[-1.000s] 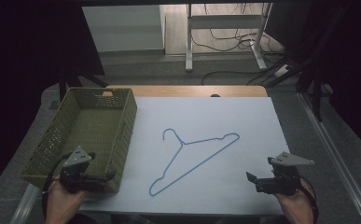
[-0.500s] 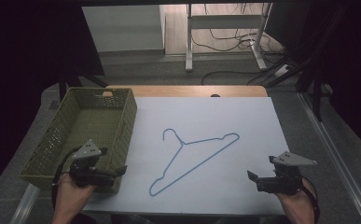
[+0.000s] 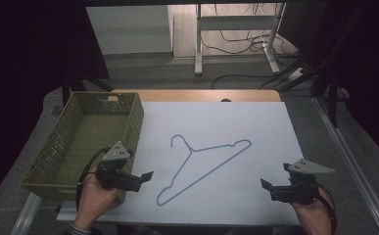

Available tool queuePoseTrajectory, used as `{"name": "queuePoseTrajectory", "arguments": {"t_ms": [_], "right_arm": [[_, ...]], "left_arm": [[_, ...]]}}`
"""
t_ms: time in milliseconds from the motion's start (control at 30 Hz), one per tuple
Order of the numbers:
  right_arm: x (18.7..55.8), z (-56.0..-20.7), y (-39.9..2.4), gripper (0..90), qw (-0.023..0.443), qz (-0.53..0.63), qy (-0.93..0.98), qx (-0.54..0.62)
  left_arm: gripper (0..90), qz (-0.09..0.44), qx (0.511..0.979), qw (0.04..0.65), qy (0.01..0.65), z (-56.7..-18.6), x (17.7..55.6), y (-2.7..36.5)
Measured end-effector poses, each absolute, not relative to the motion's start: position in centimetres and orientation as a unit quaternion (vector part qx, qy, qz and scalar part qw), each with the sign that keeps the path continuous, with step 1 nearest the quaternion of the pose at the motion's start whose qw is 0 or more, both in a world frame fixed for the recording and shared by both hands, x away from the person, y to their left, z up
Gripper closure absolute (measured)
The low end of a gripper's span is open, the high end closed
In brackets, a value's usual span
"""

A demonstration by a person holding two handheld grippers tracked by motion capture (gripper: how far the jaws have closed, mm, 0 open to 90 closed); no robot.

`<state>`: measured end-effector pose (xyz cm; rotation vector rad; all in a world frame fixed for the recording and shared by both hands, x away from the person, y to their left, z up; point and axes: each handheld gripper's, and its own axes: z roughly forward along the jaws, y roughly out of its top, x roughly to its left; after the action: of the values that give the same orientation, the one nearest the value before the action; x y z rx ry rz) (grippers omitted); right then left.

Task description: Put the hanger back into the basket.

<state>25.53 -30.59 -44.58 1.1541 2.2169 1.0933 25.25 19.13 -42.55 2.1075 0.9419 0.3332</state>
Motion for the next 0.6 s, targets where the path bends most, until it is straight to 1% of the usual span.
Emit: {"name": "queuePoseTrajectory", "arguments": {"t_ms": [200, 400, 500, 600], "right_arm": [[25.5, -44.6, -30.7, 2.8, 0.206, 0.392, 0.795, 0.414], [25.6, -44.6, -30.8, 2.8, 0.207, 0.393, 0.795, 0.414], [25.6, -44.7, -30.7, 2.8, 0.207, 0.391, 0.796, 0.412], [25.6, -44.7, -30.7, 2.8, 0.206, 0.391, 0.797, 0.412]], "left_arm": [[1.6, 0.118, 0.836, 0.398, 0.360, -42.8, 27.6, 17.2], [2.2, 0.106, 0.836, 0.396, 0.364, -43.0, 28.8, 16.1], [2.2, 0.098, 0.839, 0.384, 0.372, -43.3, 29.9, 14.6], [2.0, 0.093, 0.842, 0.381, 0.370, -43.5, 30.4, 14.1]]}}
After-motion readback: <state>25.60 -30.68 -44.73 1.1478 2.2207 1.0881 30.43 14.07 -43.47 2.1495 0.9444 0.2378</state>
